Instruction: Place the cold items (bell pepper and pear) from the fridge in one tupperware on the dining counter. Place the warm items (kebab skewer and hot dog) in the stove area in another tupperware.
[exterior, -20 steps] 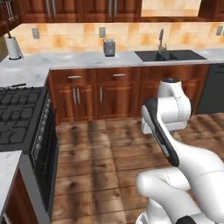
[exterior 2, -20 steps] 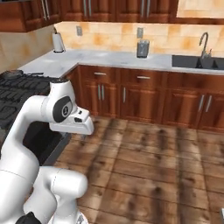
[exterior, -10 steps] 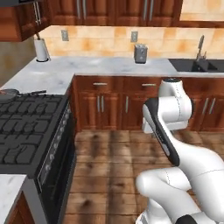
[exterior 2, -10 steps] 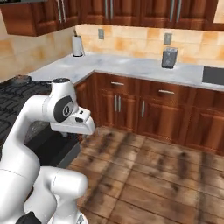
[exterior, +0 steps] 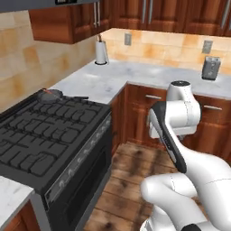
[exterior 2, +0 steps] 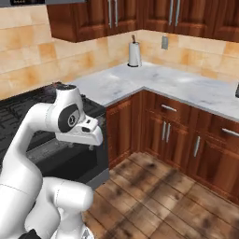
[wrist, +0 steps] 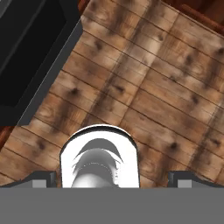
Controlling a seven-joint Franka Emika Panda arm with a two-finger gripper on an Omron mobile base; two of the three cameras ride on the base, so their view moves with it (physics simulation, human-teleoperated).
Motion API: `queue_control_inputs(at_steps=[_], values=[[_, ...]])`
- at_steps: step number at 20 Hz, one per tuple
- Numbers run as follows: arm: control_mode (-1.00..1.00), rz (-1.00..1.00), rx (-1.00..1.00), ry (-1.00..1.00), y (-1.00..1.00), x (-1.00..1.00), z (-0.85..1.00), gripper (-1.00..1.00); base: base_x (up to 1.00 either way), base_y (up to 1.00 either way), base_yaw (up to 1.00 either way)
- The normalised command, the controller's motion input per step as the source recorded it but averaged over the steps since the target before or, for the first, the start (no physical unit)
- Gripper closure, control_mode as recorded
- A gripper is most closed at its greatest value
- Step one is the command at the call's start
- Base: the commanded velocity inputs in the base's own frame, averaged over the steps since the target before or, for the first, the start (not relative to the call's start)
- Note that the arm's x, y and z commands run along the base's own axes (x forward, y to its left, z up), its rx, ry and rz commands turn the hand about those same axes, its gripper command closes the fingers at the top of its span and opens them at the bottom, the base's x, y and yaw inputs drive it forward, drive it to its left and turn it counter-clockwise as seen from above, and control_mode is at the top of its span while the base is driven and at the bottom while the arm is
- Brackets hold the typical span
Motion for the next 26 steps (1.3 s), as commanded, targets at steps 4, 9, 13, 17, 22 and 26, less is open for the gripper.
queue_control_inputs(at_steps=[4,9,13,17,22,26], values=[[1.00,0.00,0.00,0.00,0.00,0.00,0.00,-1.00,0.87,-0.45,0.73],[1.00,0.00,0.00,0.00,0.00,0.00,0.00,-1.00,0.46,-0.44,0.82],[1.00,0.00,0.00,0.00,0.00,0.00,0.00,-1.00,0.17,-0.58,0.79],[1.00,0.00,0.00,0.00,0.00,0.00,0.00,-1.00,0.11,-0.85,0.66],[1.00,0.00,0.00,0.00,0.00,0.00,0.00,-1.00,0.02,-0.99,0.56],[1.00,0.00,0.00,0.00,0.00,0.00,0.00,-1.00,0.16,-1.00,0.53]])
